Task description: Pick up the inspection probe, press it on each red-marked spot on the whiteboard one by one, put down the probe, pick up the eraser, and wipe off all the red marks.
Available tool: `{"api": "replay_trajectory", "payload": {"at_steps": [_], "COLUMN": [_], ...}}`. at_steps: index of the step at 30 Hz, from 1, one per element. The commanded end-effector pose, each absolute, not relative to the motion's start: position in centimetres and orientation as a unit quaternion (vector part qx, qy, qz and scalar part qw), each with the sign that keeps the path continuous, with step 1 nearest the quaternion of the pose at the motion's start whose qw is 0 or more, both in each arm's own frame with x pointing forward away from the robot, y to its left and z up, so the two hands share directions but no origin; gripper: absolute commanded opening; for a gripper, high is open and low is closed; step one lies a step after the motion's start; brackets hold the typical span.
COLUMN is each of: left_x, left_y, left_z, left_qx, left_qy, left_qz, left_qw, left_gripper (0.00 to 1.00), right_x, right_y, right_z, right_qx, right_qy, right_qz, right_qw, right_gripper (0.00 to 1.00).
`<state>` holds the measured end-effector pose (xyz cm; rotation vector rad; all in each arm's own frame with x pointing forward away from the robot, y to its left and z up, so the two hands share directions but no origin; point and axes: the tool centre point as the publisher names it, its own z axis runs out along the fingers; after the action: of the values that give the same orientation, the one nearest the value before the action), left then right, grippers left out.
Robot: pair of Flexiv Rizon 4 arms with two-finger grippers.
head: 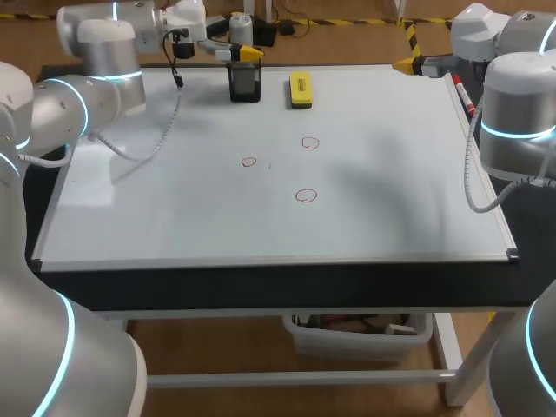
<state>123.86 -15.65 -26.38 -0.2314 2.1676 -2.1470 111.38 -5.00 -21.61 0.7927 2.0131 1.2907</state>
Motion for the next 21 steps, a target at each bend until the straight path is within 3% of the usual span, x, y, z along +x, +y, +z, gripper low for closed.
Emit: {"api": "replay_trajectory", "payload": {"at_steps": [1, 7, 14, 15, 16, 19, 20, 21], "left_x": [124.87, 125.1, 125.04, 125.03, 125.07, 125.1, 125.06, 125.01], "left_y": [-15.47, -15.02, -14.82, -14.82, -14.79, -14.77, -14.76, -14.75], "left_z": [-26.91, -26.88, -26.93, -26.95, -27.03, -27.06, -27.03, -27.0], "left_qx": [0.017, 0.017, 0.018, 0.018, 0.018, 0.02, 0.021, 0.023], "left_qy": [0.705, 0.707, 0.707, 0.707, 0.707, 0.706, 0.705, 0.706], "left_qz": [-0.707, -0.705, -0.705, -0.705, -0.705, -0.706, -0.706, -0.706], "left_qw": [-0.054, -0.051, -0.053, -0.054, -0.054, -0.055, -0.055, -0.056], "left_gripper": [1.0, 0.97, 0.75, 0.69, 0.49, 0.22, 0.0, 0.0], "right_x": [111.38, 111.38, 111.38, 111.38, 111.38, 111.38, 111.38, 111.38], "right_y": [-5.0, -5.0, -5.0, -5.0, -5.0, -5.0, -5.0, -5.0], "right_z": [-21.61, -21.61, -21.61, -21.61, -21.61, -21.61, -21.61, -21.61], "right_qx": [0.3, 0.3, 0.3, 0.3, 0.3, 0.3, 0.3, 0.3], "right_qy": [0.761, 0.761, 0.761, 0.761, 0.761, 0.761, 0.761, 0.761], "right_qz": [0.488, 0.488, 0.488, 0.488, 0.488, 0.488, 0.488, 0.488], "right_qw": [0.306, 0.306, 0.306, 0.306, 0.306, 0.306, 0.306, 0.306], "right_gripper": [1.0, 1.0, 1.0, 1.0, 1.0, 1.0, 1.0, 1.0]}}
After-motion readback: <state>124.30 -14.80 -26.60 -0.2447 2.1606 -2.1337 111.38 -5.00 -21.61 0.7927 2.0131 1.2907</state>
